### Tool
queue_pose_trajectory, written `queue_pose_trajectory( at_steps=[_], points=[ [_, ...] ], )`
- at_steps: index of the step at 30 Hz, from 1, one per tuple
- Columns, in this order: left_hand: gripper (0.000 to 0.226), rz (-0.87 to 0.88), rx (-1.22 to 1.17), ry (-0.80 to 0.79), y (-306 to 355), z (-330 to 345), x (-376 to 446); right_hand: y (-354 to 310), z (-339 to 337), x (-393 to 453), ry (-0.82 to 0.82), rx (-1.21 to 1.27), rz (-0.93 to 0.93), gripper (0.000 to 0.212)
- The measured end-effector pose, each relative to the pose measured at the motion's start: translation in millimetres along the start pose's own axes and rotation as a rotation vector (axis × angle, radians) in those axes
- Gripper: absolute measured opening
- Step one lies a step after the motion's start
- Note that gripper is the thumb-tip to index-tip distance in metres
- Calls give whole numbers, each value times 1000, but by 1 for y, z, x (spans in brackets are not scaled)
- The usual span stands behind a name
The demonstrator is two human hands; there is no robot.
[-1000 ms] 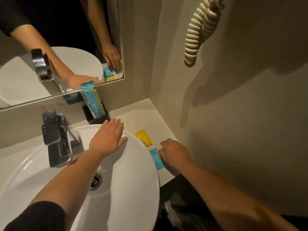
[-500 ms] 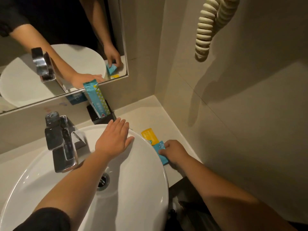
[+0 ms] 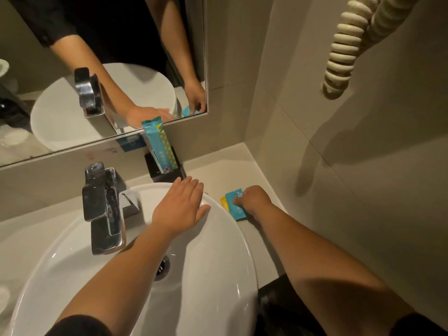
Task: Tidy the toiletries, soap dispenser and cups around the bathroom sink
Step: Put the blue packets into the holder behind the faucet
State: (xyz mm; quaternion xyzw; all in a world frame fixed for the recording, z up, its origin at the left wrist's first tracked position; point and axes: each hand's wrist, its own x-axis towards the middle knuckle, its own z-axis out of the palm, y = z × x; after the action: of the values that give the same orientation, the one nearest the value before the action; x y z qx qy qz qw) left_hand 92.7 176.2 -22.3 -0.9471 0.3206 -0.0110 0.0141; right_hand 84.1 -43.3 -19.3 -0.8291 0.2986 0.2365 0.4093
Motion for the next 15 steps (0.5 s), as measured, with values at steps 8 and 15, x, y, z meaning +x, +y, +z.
queue_pose_trajectory(
  at_steps=[8,15],
  points=[
    [67,-12,3,7,0,3,1,-3,6,4,-66,89,-13,29],
    [68,-23,0,20,0,4,1,-3,1,1,-152,132,54,26]
  ],
)
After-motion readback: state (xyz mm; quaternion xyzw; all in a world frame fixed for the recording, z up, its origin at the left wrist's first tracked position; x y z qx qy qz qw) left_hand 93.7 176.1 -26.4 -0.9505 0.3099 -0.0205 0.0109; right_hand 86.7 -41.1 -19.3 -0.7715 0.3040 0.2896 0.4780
